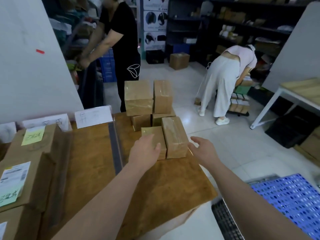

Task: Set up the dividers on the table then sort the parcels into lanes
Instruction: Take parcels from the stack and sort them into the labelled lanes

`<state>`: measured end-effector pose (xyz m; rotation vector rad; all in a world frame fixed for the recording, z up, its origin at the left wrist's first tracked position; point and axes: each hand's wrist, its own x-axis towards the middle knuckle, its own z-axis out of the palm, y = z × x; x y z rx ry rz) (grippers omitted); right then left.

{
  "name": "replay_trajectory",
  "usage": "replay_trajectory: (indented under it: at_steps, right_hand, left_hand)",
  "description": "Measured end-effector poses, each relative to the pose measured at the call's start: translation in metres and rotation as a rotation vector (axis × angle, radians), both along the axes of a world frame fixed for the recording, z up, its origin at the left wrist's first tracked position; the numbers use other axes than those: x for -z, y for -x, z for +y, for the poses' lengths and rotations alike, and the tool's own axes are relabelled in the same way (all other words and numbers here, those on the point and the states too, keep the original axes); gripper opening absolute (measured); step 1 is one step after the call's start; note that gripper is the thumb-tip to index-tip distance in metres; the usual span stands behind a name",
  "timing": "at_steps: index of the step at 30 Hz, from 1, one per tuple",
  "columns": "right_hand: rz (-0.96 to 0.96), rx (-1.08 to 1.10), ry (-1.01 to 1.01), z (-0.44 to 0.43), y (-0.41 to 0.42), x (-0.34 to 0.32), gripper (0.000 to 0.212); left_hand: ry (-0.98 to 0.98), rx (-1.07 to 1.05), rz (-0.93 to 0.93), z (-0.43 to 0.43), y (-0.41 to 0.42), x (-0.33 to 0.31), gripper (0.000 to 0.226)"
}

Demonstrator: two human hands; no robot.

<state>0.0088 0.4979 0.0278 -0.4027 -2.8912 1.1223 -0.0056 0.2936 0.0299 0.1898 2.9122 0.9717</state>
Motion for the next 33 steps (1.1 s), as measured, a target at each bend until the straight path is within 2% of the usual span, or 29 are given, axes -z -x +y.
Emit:
replay_trajectory:
  at_steps: [6,9,12,14,16,20,26,30,33]
  right_hand:
    - [-0.114,0.089,0.082,0.019,0.042,0.032,0.048]
    - [-0.157,0.145,0.186,0.023,0.063,0.042,0.049]
    - [-0.207,0.168,0.299,0.025,0.081,0.053,0.049]
    - [-0.222,0.184,0.412,0.028,0.09,0.062,0.039]
    - [-0.234,0.181,0.528,0.031,0.096,0.066,0.027]
    - [-0.222,0.224,0.719,0.044,0.104,0.079,0.034]
    - [-0.284,0.098,0.728,0.07,0.096,0.085,0.036]
    - [-0.344,0.05,0.781,0.082,0.091,0.089,0.035]
    - [-0.369,0.022,0.736,0.09,0.088,0.092,0.034]
  left_hand:
    - [0.035,0.047,-0.136,0.03,0.056,0.021,0.052]
    - [-0.003,0.057,-0.181,0.045,0.078,0.028,0.042]
    - [-0.04,0.044,-0.24,0.06,0.093,0.039,0.042]
    - [-0.067,0.038,-0.277,0.068,0.102,0.05,0.042]
    - [-0.085,0.013,-0.313,0.077,0.108,0.059,0.048]
    - [-0.126,-0.098,-0.342,0.092,0.107,0.071,0.066]
    - [-0.013,-0.233,-0.408,0.121,0.1,0.082,0.114]
    - [0.147,-0.233,-0.337,0.137,0.091,0.084,0.118]
    - [0.186,-0.269,-0.348,0.146,0.089,0.08,0.119]
